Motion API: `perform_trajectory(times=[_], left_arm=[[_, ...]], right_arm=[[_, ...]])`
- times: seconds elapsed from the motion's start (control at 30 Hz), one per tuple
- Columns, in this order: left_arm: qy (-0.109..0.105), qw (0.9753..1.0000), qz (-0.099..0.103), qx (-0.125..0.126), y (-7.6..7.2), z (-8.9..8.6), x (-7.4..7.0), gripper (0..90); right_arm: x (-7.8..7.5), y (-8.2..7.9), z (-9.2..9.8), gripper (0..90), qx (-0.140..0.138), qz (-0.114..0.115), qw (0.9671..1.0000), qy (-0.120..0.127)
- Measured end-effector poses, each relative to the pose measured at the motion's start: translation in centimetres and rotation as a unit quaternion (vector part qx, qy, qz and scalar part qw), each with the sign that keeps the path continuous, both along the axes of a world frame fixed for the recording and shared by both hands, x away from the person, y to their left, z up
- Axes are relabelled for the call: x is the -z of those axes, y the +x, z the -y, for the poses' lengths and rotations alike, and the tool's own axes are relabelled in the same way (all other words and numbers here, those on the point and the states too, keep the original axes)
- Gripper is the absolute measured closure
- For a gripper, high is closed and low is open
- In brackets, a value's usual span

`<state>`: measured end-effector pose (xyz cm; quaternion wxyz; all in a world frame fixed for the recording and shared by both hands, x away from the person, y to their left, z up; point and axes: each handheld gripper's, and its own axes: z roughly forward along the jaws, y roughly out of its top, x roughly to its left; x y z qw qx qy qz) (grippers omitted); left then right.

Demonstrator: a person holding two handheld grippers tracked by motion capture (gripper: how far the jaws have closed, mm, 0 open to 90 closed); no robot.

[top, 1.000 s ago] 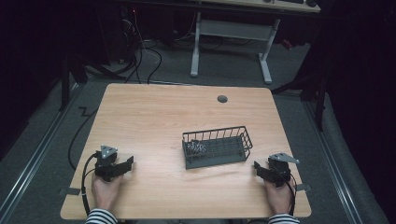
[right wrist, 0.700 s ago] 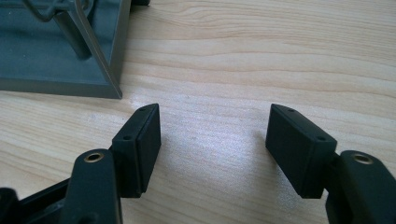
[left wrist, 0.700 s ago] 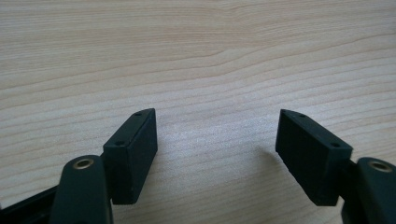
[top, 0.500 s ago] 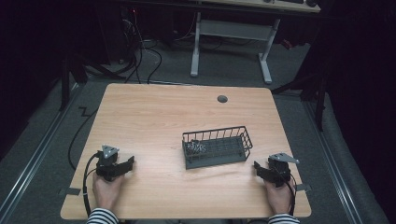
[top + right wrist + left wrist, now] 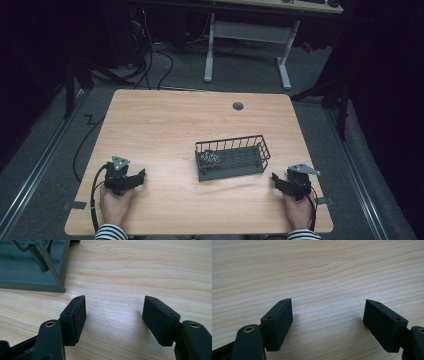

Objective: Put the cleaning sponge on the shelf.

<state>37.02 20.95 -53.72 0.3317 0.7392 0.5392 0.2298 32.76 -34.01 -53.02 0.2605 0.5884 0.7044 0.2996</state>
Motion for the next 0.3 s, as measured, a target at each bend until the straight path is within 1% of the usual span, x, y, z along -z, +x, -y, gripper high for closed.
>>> perform_trajectory(times=[0.3], left_arm=[[0.0,1.0,0.0,0.0,0.0,0.0,0.0,24.0]], right_arm=[[0.0,0.0,0.03,35.8,0.0,0.0,1.0,0.002]])
